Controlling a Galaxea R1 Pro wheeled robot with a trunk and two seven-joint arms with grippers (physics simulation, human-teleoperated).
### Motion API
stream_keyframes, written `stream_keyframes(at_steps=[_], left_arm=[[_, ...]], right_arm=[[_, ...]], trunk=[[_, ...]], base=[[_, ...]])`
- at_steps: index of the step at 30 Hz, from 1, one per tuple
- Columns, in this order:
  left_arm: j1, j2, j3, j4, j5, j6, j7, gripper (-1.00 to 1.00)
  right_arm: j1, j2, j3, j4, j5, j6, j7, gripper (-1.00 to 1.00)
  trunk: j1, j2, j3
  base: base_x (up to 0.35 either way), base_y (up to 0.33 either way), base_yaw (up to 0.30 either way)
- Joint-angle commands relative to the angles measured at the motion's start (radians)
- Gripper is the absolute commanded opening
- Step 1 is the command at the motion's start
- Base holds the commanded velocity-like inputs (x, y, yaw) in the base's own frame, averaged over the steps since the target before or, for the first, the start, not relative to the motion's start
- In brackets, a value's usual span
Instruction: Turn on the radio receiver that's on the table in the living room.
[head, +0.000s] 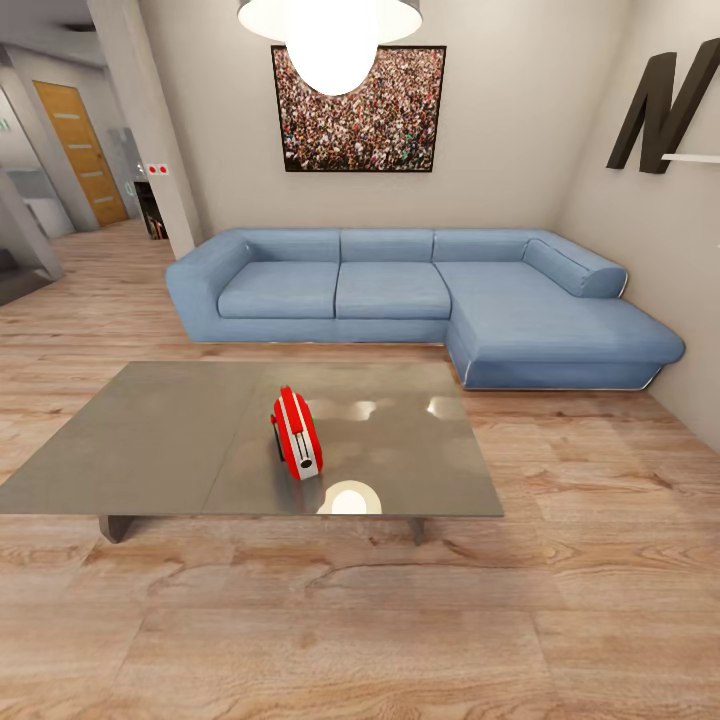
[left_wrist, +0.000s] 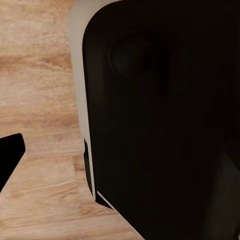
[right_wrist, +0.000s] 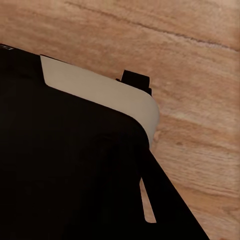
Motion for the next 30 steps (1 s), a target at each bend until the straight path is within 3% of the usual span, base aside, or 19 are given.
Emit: stream_keyframes(at_steps=[1, 30], left_arm=[[0.0, 0.0, 0.0, 0.0, 0.0, 0.0, 0.0, 1.0], [0.0, 0.0, 0.0, 0.0, 0.0, 0.0, 0.0, 1.0]], right_arm=[[0.0, 0.0, 0.0, 0.0, 0.0, 0.0, 0.0, -1.0], [0.0, 0.0, 0.0, 0.0, 0.0, 0.0, 0.0, -1.0]], trunk=[[0.0, 0.0, 0.0], [0.0, 0.0, 0.0]], base=[[0.0, 0.0, 0.0], [0.0, 0.0, 0.0]])
